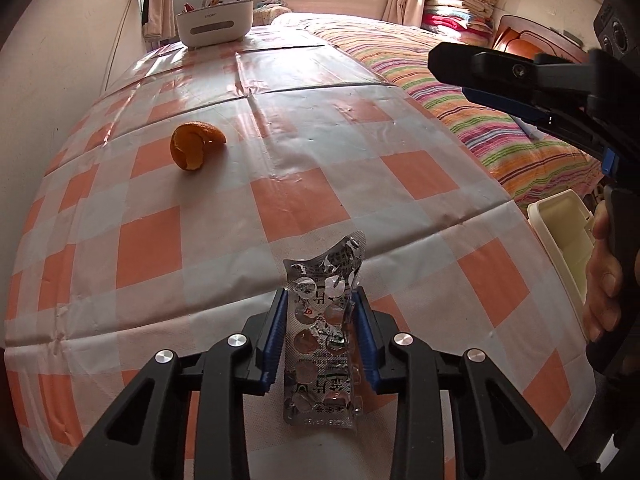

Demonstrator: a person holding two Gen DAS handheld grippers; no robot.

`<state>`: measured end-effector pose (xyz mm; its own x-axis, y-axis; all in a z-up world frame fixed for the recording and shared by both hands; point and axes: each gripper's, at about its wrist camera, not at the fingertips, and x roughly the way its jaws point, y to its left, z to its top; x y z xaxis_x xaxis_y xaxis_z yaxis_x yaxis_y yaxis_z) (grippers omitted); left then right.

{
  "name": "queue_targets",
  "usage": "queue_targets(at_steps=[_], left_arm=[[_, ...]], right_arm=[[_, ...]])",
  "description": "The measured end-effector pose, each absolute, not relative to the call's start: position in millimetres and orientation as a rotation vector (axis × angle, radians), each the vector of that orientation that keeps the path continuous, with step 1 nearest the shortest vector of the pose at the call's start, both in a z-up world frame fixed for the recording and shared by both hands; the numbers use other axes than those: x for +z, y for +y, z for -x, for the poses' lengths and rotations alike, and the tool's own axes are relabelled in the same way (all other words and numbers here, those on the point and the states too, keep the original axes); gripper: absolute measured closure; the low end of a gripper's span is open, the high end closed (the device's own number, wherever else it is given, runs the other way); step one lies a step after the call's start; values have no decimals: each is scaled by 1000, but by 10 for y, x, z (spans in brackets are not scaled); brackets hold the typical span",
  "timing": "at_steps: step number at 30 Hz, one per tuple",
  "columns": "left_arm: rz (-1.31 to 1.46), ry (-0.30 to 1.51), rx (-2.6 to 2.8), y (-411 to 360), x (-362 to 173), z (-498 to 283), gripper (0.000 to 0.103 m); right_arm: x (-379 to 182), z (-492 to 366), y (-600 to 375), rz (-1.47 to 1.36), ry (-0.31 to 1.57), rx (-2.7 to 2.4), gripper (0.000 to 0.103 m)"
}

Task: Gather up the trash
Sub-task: 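Grasp the orange peel with the right gripper while the left holds the blister pack, then carry the orange peel and blister pack with both grippers to the bin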

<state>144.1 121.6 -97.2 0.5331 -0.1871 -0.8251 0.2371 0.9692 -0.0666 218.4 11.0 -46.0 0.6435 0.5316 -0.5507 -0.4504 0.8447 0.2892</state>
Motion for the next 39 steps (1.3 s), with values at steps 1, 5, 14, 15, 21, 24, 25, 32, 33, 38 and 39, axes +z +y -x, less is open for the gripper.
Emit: queue_targets(at_steps=[1,5,14,15,21,24,25,32,33,38,39], left_arm=[[-39,976,-240,1254,-970,-1447,71],[-4,971,-178,1411,-964,-1475,72],[153,955,-9,1986,-903,-1521,72],[168,952,3,2044,-894,-1514,72],[214,931,55,2250,-856,-1475,71],[225,930,55,2288,-849,-1476,71],[230,928,54,2295,-845,-1472,71],[234,918,35,2253,-814,-1464,71],[231,919,33,2246,-819,-1479,71],[210,902,19,2118,-804,-1438,71],[202,899,8,2071,-800,-1426,71]], right_arm=[[-474,-2233,217,-108,676,579,37],[-547,-2390,604,-17,704,641,37],[-761,-2783,1239,99,776,715,37],[-790,-2824,1320,117,782,718,37],[-933,-3095,1721,174,826,711,37],[-1015,-3198,1847,221,856,683,35],[-1034,-3219,1866,235,860,670,38],[-1032,-3189,1673,219,874,645,73],[-1022,-3149,1626,214,868,643,74],[-937,-2822,1280,185,840,646,75],[-926,-2756,1189,167,842,646,75]])
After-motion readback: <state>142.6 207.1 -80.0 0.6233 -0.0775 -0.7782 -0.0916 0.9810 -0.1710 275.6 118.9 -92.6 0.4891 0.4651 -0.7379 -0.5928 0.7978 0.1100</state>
